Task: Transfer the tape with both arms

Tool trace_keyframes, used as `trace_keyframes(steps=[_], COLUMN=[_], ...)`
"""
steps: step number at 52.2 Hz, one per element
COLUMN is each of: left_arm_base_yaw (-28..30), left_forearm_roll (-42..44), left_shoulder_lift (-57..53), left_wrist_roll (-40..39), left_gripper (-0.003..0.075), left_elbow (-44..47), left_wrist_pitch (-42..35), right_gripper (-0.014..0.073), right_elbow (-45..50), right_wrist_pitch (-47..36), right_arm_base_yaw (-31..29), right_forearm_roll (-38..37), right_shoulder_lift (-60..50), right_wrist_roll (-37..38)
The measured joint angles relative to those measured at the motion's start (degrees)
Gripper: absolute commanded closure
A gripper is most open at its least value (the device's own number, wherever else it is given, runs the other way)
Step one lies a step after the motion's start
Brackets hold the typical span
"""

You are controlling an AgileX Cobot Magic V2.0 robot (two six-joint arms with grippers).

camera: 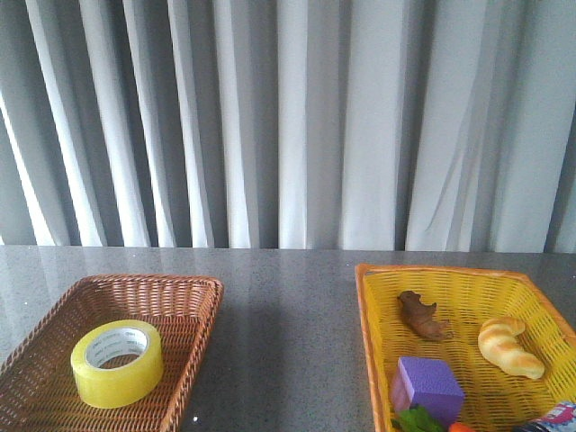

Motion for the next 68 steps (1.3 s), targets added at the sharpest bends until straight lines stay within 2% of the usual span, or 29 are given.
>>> trace_keyframes(steps=[58,63,68], left_arm_base_yaw=[0.0,0.0,0.0], left_forearm_roll=[0.0,0.0,0.0], left_shoulder_lift=[0.0,0.0,0.0], left_wrist_roll=[0.04,0.04,0.04], left_gripper=[0.0726,0.0726,0.0726], left_elbow=[0.0,0.0,0.0], left_wrist_pitch=[0.45,0.45,0.45], right_gripper=[0.0599,0.0599,0.0599], right_elbow=[0.0,1.44,6.82], right_wrist_pitch=[0.14,-1.04,-5.55], right_arm_base_yaw=[0.0,0.0,0.0], right_forearm_roll=[0.06,2.09,6.43], right_shoulder_lift=[0.0,-0.84,-4.0], right_wrist_roll=[0.0,-0.48,-2.73])
